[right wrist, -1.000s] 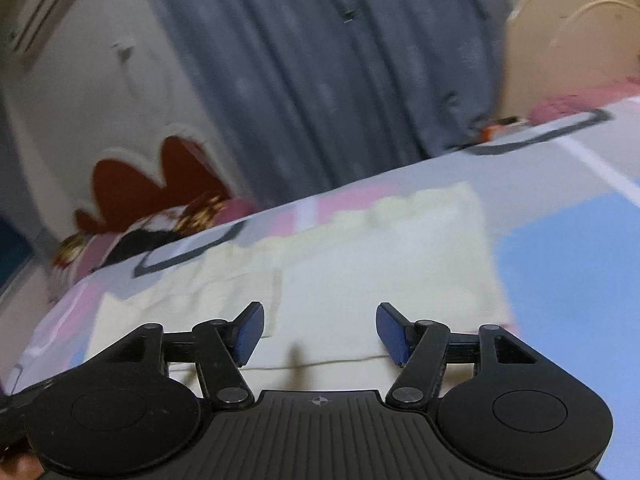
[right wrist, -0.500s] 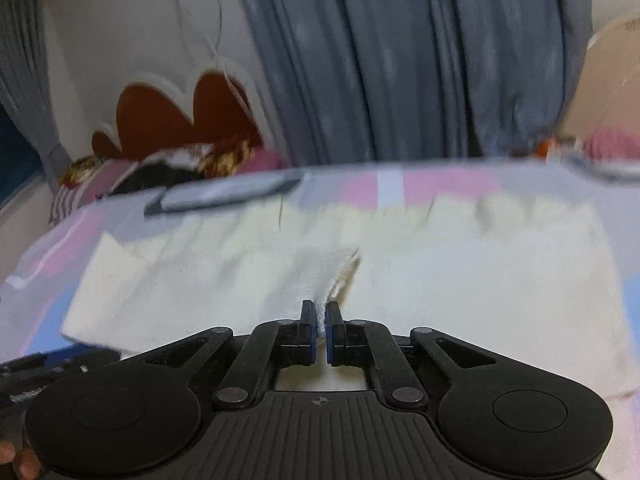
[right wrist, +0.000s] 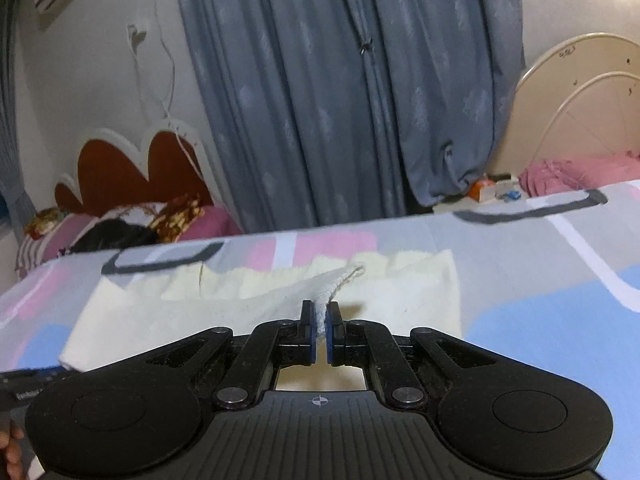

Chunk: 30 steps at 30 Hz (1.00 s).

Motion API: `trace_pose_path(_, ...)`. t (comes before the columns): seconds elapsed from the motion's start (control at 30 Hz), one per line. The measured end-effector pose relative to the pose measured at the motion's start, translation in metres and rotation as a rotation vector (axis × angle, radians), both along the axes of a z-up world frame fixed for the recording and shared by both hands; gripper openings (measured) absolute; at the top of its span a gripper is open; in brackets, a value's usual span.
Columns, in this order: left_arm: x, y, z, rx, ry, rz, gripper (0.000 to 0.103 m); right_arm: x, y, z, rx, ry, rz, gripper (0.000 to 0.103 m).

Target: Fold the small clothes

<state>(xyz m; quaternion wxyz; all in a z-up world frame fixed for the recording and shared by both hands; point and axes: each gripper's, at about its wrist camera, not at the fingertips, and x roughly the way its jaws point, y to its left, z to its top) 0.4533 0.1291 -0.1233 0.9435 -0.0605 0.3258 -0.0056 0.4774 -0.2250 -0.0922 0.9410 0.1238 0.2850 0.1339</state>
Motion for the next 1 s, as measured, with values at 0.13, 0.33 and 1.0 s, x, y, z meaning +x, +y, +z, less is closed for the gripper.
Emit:
trace_pose_path(0.13, 0.000, 0.002, -0.001, -0.001, 0.007, -0.002, 0.022, -0.001, -0.014, 0.003, -0.018, -0.003, -0.016, 0.004)
trace_pose_path(0.33, 0.000, 0.005, -0.004, -0.021, 0.013, 0.000, 0.021, -0.003, -0.037, -0.006, -0.005, 0.041, -0.059, 0.004)
trace_pose_path(1.0, -0.001, -0.006, 0.004, 0.103, 0.066, -0.056, 0.037, -0.001, -0.048, -0.046, -0.022, 0.171, -0.070, 0.004)
